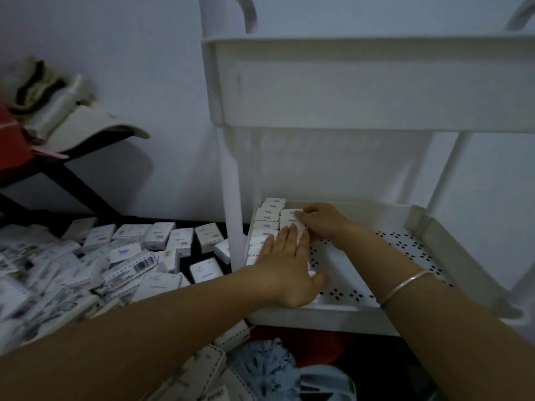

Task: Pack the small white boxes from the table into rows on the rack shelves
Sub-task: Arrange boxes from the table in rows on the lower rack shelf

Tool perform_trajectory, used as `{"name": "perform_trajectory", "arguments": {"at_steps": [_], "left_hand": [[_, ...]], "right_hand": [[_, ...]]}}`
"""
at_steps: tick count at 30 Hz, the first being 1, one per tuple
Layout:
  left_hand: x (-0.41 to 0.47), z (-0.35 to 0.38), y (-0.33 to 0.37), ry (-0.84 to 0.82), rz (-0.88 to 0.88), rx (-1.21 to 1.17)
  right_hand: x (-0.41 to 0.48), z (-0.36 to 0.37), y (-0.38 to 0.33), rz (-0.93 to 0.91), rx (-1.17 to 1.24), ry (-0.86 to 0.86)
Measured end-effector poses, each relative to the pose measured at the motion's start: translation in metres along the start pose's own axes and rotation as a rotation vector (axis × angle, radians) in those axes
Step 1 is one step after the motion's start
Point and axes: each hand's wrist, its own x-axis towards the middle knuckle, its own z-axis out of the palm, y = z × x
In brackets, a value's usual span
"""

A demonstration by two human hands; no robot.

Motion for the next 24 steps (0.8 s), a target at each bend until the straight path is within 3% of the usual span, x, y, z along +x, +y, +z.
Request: {"name": "perform_trajectory", "arguments": {"at_steps": [10,15,20,24], "left_hand": [[0.000,-0.002,-0.002,0.042,0.024,-0.105],[-0.016,-0.005,0.011,0.186,0.068,-0.108],[-0.043,-0.007,0.055,0.462,0.268,-0.254],[-0.061,0.006,0.103,0.187,0.494,-0.252]], "right_hand": [[-0.015,-0.007,0.003,-0.027,-0.073,-0.020],[-0.036,-0.022,0.002,-0.031,-0.257,-0.035],[-0.085,-0.066,0.006,-0.143,-0.357,0.088],[-0.149,-0.104,0.025,-0.167,-0.406,0.125]]}}
